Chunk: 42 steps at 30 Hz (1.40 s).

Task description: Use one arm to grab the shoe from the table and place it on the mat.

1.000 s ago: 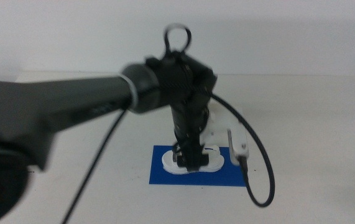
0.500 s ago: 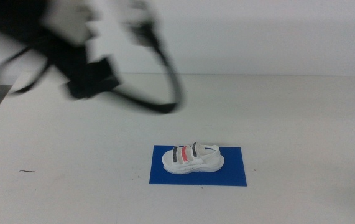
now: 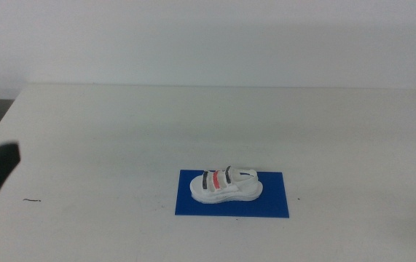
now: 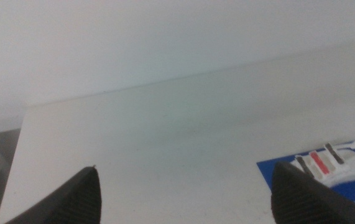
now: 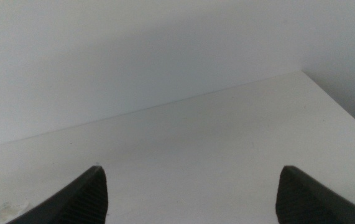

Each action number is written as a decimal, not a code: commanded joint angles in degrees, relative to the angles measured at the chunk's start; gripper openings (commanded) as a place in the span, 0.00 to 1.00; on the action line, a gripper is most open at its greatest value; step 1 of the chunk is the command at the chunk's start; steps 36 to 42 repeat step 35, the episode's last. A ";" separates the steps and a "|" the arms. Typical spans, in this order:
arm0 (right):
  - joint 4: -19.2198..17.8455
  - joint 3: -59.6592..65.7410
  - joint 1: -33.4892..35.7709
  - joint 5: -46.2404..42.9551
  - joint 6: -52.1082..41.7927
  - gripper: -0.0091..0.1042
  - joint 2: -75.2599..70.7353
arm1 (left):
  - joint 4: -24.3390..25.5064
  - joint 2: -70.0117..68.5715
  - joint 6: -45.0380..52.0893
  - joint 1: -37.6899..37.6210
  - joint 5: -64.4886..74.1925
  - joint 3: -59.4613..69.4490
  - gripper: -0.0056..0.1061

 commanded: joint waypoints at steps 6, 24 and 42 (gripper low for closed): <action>-0.42 0.14 0.10 -0.47 -0.20 0.78 -0.27 | 0.37 -13.32 -3.95 2.55 -9.01 14.88 0.89; -0.42 0.14 0.10 -0.58 -0.20 0.78 -0.27 | -0.16 -27.19 -8.29 15.52 -25.00 35.44 0.89; -0.42 0.14 0.10 -0.49 -0.20 0.78 -0.27 | -0.16 -27.19 -8.19 15.52 -25.22 35.44 0.89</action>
